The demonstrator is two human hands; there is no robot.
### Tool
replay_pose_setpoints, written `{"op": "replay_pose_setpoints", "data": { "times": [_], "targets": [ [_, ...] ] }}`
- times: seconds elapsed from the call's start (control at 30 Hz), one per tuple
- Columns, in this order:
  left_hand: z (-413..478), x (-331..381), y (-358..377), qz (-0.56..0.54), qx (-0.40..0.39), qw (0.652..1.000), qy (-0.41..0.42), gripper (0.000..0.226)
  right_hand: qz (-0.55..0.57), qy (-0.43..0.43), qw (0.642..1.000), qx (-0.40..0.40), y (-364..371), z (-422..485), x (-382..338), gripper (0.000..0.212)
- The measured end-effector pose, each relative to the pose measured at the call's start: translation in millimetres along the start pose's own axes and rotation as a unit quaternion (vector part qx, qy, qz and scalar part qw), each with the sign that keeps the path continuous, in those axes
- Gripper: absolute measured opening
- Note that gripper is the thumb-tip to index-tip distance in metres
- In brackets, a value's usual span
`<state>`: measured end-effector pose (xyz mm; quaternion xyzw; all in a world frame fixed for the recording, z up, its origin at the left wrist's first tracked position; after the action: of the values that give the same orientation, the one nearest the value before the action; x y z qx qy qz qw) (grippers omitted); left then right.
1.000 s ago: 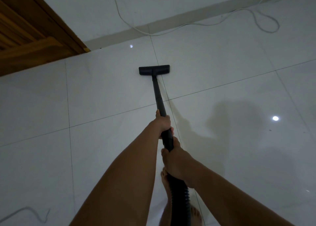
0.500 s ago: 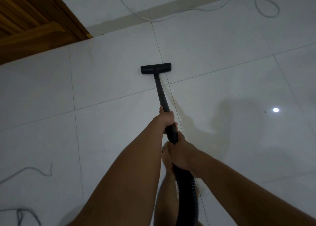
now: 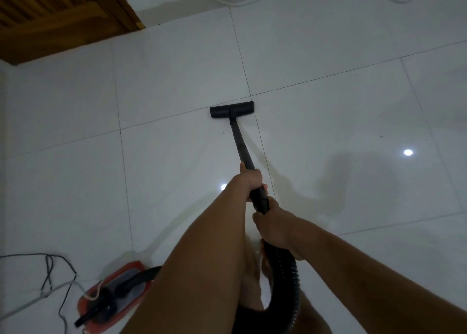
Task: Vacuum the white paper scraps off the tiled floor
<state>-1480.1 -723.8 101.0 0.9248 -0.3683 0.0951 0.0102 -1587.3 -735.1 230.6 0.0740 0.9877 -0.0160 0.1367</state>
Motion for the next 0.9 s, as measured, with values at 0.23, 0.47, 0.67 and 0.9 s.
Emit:
{"op": "replay_pose_setpoints", "data": {
  "times": [0.23, 0.47, 0.67, 0.9],
  "targets": [
    [-11.8, -46.3, -9.5, -0.007, -0.005, 1.0, -0.013, 0.065, -0.035, 0.013, 0.999, 0.036, 31.0, -12.3, 29.5, 0.064],
    [-20.8, -88.2, -19.8, -0.004, -0.019, 1.0, -0.013, 0.062, -0.018, 0.015, 0.999, 0.046, 65.9, -16.8, 61.4, 0.06],
    [-30.0, -132.2, -21.3, -0.005, -0.031, 0.999, -0.013, 0.065, 0.038, 0.048, 0.996, 0.067, 94.2, -26.2, 101.4, 0.071],
    [-38.0, -150.2, -33.8, -0.014, -0.031, 0.999, -0.009, 0.065, 0.043, 0.024, 0.997, 0.053, 112.1, -28.7, 111.5, 0.062]
  ]
}}
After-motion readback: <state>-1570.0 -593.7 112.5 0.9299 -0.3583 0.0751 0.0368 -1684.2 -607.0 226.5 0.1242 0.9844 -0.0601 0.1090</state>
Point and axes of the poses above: each hand's wrist, its own z-axis towards the middle knuckle, its own y-axis out of the palm, x = y × z, the point moved 6 cm from there along z, towards the middle knuckle, and after that the axes turned 6 degrees about -z, right-handed, at the moved point
